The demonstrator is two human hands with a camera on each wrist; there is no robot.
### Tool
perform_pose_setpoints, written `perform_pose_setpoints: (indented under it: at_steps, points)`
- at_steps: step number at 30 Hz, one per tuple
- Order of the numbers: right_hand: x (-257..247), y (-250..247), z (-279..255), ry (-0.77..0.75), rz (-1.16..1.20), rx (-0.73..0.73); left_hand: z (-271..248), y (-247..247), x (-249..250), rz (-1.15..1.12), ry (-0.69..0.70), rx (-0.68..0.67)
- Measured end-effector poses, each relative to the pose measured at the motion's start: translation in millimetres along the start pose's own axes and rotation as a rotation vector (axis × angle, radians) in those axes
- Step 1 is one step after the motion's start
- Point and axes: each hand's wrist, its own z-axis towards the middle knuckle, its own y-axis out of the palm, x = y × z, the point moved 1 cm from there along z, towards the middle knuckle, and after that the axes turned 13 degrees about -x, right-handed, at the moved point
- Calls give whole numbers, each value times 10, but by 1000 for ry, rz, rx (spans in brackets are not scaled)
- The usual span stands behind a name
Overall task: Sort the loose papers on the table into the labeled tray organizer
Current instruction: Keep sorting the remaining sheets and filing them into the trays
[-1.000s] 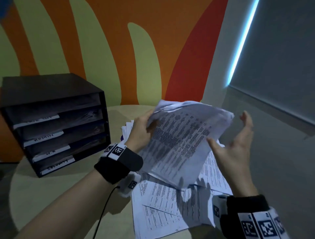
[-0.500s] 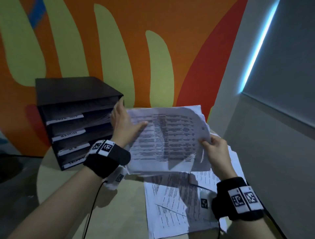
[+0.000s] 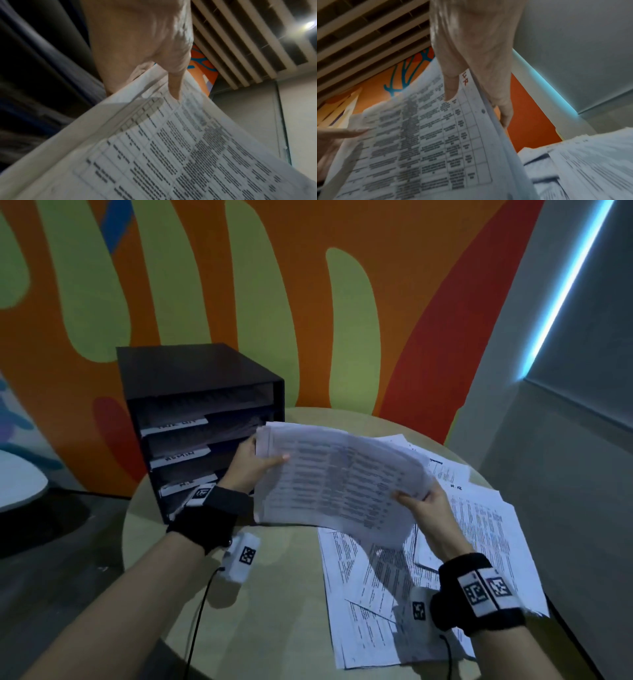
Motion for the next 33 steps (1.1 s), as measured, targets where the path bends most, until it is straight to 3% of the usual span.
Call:
perform_pose_setpoints:
  at_steps: [5,12,15,18,21,25,27,29,33]
  points:
    - [100,142,37,93,-95,2,-77,91,-219,-54,-86,-26]
    - [-51,69,133,-15,-3,23,60,-104,12,-54,16,46]
    - [-22,25,149,-18,11,36,76,-192,-71,-65,-18,78]
    - [56,76,135,48,-3,-36,-14,-150,-231,-51,-93,9]
    - [151,170,112,110,-58,-85,-124,-75,-395,-24,-81,-74]
    - [175,218,144,119,-130,3,-193,-58,-463,-57,-46,-140]
    - [146,208,143,110,-159,43,-157,-91,-423,137,-75,-72]
    - [95,196,118,87,-162,53,-102,-201,-322,498,-65,139]
    - [49,130,84,100,-81,48,-118,-515,170,1062,265,474]
